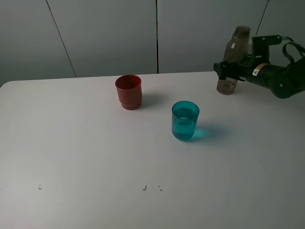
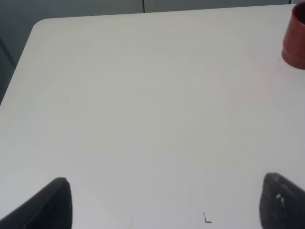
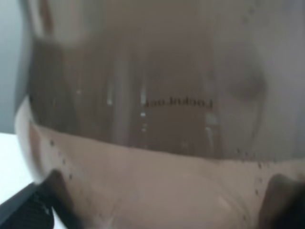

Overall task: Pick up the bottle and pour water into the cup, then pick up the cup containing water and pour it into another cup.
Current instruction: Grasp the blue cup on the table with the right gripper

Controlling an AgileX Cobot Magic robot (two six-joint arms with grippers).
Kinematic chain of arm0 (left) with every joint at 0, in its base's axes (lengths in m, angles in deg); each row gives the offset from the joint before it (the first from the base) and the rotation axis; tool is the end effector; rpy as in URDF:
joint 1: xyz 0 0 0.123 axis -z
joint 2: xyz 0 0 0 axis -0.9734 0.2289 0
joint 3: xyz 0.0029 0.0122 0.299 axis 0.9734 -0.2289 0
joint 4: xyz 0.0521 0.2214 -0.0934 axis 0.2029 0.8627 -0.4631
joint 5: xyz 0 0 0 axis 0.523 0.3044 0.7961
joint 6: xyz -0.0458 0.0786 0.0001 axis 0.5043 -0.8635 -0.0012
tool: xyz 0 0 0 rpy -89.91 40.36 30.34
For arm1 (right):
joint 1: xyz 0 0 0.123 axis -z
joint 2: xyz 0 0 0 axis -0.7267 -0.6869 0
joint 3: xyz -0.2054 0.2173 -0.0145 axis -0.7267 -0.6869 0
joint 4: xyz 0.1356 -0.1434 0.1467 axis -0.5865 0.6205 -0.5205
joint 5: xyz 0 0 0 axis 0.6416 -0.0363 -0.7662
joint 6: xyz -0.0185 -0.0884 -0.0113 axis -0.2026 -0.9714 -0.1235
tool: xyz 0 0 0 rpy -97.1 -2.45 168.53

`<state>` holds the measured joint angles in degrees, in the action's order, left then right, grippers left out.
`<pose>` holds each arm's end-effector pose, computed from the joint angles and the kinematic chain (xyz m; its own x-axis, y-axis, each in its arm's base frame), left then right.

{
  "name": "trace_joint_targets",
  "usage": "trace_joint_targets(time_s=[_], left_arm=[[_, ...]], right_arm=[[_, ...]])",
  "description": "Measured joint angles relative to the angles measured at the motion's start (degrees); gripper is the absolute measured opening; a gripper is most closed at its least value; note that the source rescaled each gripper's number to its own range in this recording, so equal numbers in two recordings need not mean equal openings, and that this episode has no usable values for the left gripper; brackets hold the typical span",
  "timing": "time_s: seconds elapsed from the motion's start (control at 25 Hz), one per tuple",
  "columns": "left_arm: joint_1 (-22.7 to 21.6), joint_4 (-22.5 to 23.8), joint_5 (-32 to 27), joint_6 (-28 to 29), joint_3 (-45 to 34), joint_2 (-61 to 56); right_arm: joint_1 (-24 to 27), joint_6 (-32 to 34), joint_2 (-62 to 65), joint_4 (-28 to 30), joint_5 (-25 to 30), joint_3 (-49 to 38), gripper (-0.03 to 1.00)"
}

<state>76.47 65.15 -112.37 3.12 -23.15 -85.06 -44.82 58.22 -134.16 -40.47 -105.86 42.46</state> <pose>-0.0270 0.0015 0.2752 -0.4696 0.0074 -0.8828 -0.0171 0.9997 0.0175 0.4207 0.0104 0.1129 -0.3684 -0.0193 -0.9295 -0.2207 0.9730 0.0673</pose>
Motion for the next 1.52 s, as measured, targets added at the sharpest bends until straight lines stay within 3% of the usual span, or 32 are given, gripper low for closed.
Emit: trace_joint_targets(time_s=[0.68, 0.96, 1.16, 1.32, 1.52], left_arm=[[0.0, 0.0, 0.0, 0.0, 0.0, 0.0], [0.0, 0.0, 0.0, 0.0, 0.0, 0.0], [0.0, 0.0, 0.0, 0.0, 0.0, 0.0], [0.0, 0.0, 0.0, 0.0, 0.0, 0.0], [0.0, 0.0, 0.0, 0.0, 0.0, 0.0]], right_arm=[[0.0, 1.7, 11.4, 1.5, 1.0, -15.2, 1.0], [0.0, 1.7, 22.9, 4.8, 1.0, -25.7, 1.0], [0.0, 1.7, 33.5, 5.8, 5.2, -33.9, 1.0], [0.0, 2.4, 39.6, 11.1, 6.5, -38.5, 1.0], [0.0, 6.9, 40.9, 22.5, 6.0, -40.8, 1.0]])
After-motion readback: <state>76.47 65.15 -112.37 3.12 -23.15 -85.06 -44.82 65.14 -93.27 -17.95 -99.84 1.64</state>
